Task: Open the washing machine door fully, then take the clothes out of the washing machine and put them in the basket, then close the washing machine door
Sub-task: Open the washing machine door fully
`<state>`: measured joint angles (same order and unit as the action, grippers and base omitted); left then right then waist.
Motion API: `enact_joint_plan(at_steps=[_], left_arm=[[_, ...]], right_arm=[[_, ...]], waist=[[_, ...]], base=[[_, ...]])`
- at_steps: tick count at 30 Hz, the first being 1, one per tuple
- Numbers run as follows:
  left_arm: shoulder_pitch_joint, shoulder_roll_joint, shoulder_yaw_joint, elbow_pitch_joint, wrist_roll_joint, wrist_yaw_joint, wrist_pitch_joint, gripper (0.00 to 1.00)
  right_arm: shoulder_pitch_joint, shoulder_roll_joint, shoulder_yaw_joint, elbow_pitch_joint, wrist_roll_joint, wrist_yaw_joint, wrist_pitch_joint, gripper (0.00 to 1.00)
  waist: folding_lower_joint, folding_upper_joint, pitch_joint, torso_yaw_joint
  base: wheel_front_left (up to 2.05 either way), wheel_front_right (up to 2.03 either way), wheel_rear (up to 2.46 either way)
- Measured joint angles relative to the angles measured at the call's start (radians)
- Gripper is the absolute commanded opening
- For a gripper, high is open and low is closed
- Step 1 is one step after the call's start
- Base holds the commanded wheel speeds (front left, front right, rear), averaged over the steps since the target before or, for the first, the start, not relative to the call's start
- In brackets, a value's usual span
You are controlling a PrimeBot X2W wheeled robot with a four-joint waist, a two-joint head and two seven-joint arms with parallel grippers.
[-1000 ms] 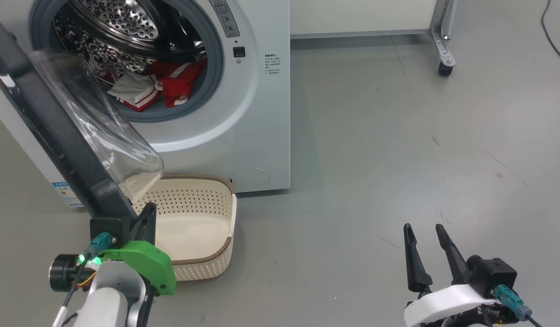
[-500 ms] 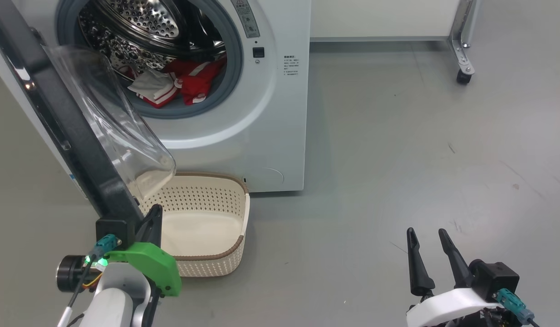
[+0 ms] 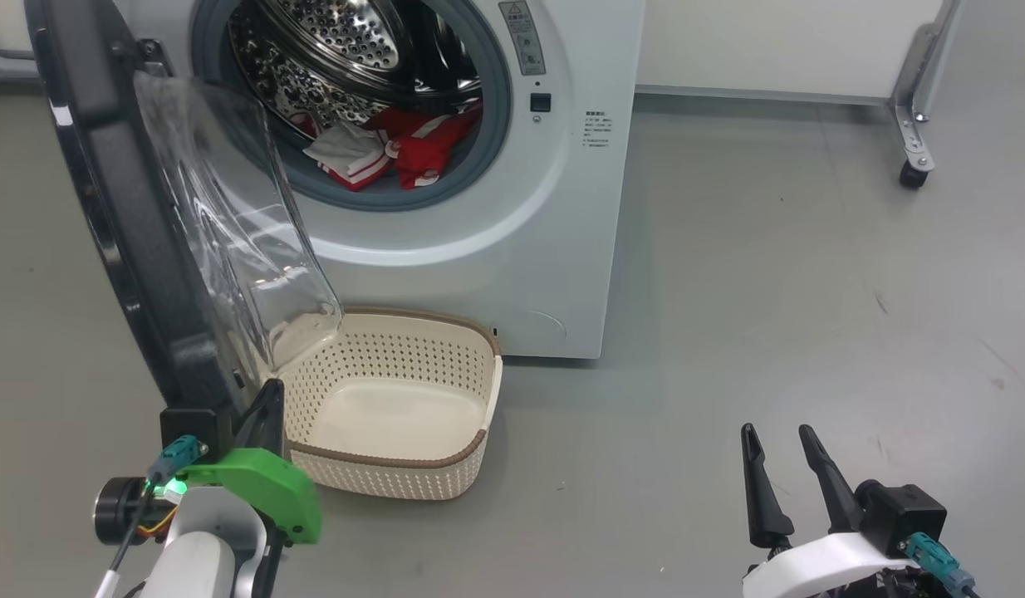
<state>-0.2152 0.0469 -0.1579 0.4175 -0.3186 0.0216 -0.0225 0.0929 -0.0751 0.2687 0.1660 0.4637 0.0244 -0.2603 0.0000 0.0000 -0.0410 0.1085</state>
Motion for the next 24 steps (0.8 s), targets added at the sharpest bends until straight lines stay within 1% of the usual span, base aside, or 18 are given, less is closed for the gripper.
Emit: enact_joint_plan(at_steps=[13,24], left_arm=[[0.001,0.015,0.053,0.009,-0.022,0.010,-0.026,0.00],[0.001,0.058,0.136,0.004,-0.053,0.032,-0.050,0.00]], right_arm=[[0.018,0.008,0.008,0.004,-0.009,0.006,0.000,1.00],[0.018,0.011,0.026,0.007,-0.018,0.010,0.000,1.00]], waist=[[0.0000,0.0000,-0.003,0.080],[0.0000,0.0000,0.029,0.102]], base=[[0.00,0.00,0.00],[0.00,0.00,0.00]])
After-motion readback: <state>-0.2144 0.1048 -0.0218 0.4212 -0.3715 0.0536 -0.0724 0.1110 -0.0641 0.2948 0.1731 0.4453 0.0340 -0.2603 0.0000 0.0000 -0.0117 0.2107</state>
